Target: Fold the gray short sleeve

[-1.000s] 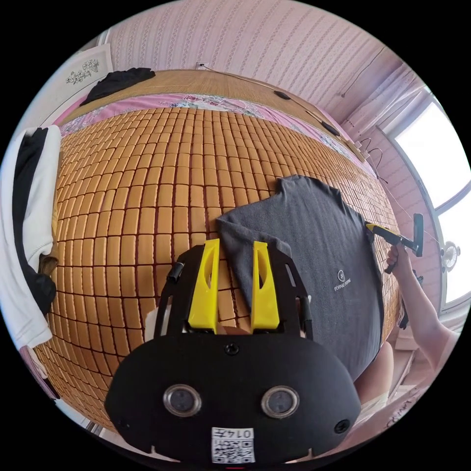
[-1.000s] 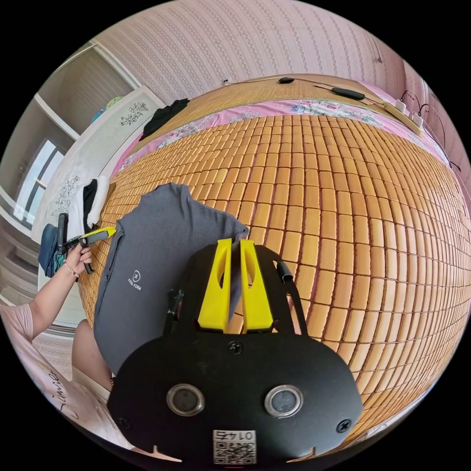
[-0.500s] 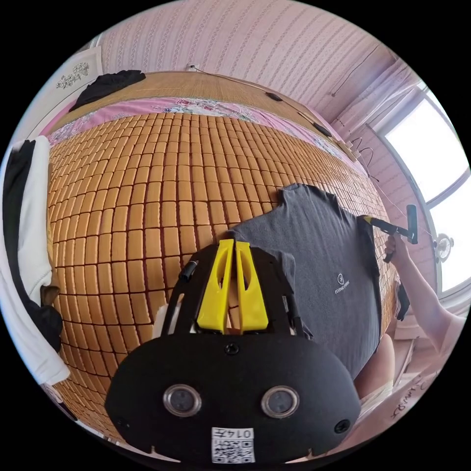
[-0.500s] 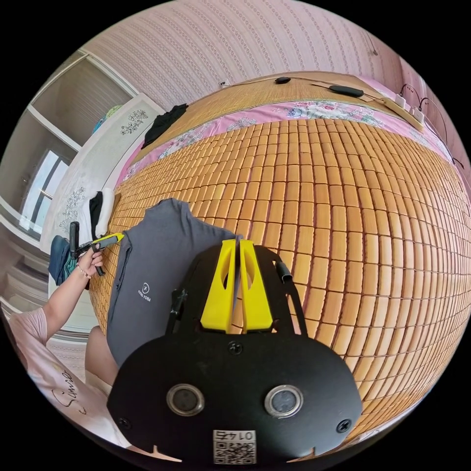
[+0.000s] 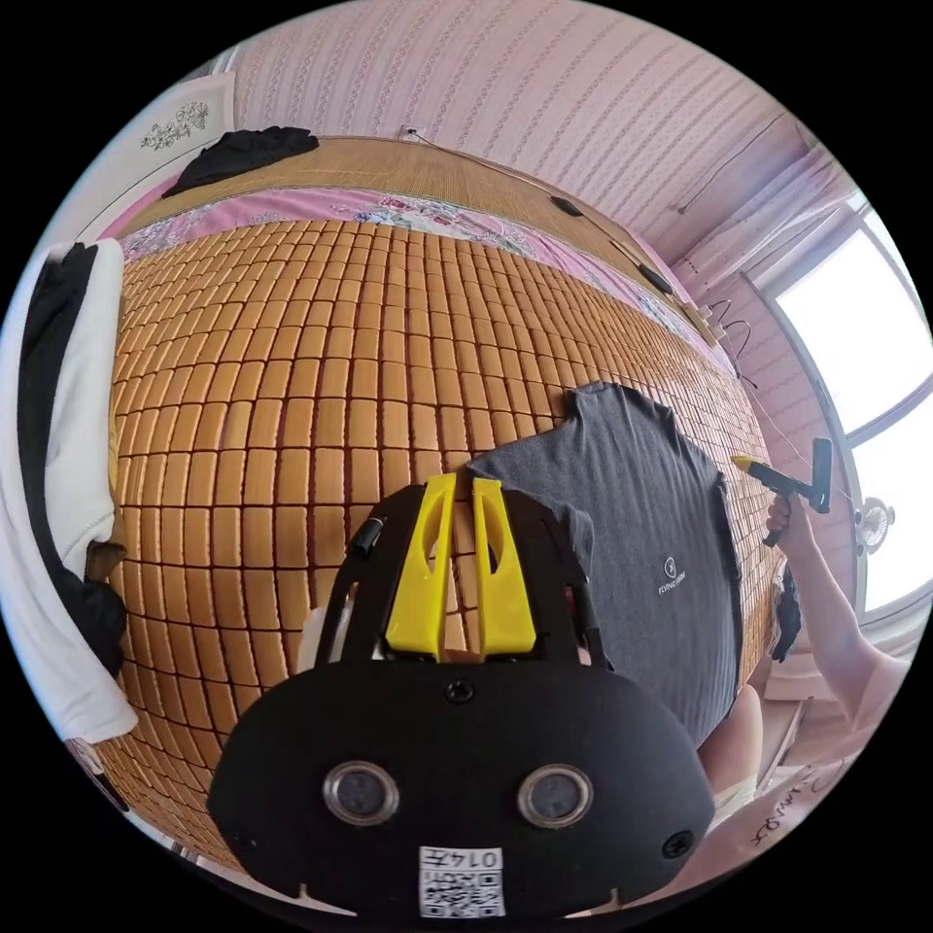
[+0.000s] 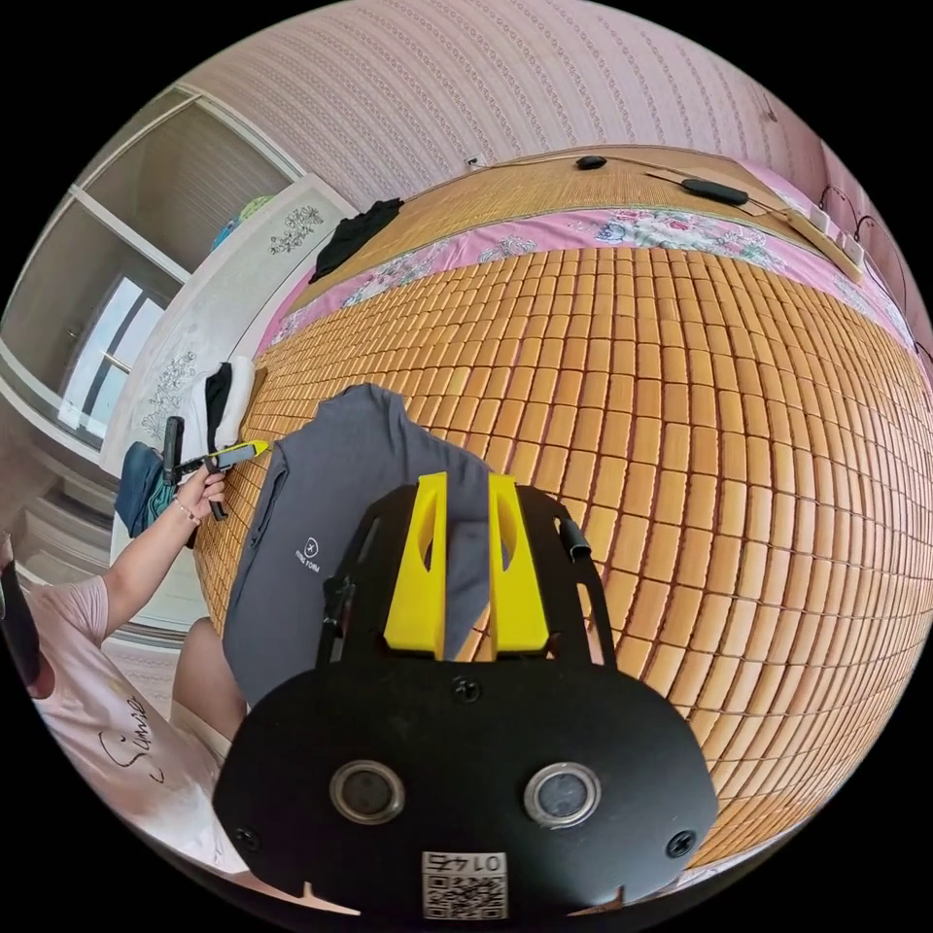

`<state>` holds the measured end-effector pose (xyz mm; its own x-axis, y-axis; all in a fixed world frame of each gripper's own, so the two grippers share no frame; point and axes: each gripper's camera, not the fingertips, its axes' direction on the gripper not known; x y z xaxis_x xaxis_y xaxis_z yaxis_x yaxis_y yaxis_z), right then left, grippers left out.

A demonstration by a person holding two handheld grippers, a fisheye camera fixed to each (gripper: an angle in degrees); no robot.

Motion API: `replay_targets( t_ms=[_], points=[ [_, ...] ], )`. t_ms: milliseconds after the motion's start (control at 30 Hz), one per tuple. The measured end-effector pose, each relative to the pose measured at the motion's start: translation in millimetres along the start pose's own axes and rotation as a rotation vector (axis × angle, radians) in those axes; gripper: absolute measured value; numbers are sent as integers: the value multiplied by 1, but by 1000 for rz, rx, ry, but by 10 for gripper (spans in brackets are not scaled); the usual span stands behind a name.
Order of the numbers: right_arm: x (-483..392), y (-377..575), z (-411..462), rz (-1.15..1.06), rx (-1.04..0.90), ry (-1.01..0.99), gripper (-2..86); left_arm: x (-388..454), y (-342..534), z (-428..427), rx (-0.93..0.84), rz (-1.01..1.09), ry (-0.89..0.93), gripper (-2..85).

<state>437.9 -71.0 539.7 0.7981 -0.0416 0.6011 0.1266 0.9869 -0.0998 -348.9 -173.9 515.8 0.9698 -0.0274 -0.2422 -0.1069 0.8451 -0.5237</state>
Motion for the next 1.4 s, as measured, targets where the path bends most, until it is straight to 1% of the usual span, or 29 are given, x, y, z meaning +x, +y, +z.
replay_targets(
  t_ms=[100,167,233,300,333,367,433,633,800,867,900,1000,1100,1233,1267,1333,1400],
  points=[
    [15,8,7,48,-23,65,53,-6,1,4,-9,-16,80,57],
    [13,8,21,35,-44,42,60,-3,-1,16,-58,-9,106,74],
    [7,5,33,5,-84,43,70,1,-3,24,-91,4,93,75],
    [0,6,37,-12,-77,100,65,5,-4,26,-83,17,56,63],
    [-2,6,39,-25,-85,111,52,8,-3,26,-83,41,21,43],
    [-3,6,39,-35,-85,111,33,11,-3,26,-83,76,22,14],
    [-3,5,38,-34,-82,117,22,12,-3,26,-80,89,17,-1],
    [8,-19,24,26,-13,123,11,8,-19,22,-17,47,8,-9],
    [4,-49,21,-3,-36,173,15,9,-33,23,1,35,-5,-10],
    [4,-56,23,3,-81,91,25,11,-30,28,-40,58,-13,-10],
    [3,-54,21,2,-72,76,29,11,-28,29,-46,61,-8,-10],
    [4,-38,8,10,-24,81,58,7,-15,26,-41,79,10,-10],
    [19,-16,4,56,-34,105,77,-4,-7,20,-23,54,23,-10],
    [35,9,11,104,-60,25,102,-15,4,15,-20,32,32,-10],
    [35,11,15,107,-65,21,97,-17,7,14,-21,33,24,-10],
    [31,10,15,83,-54,9,47,-20,11,13,-15,31,31,-10],
    [30,6,14,75,-33,-13,26,-23,13,11,1,18,45,-10]
  ],
)
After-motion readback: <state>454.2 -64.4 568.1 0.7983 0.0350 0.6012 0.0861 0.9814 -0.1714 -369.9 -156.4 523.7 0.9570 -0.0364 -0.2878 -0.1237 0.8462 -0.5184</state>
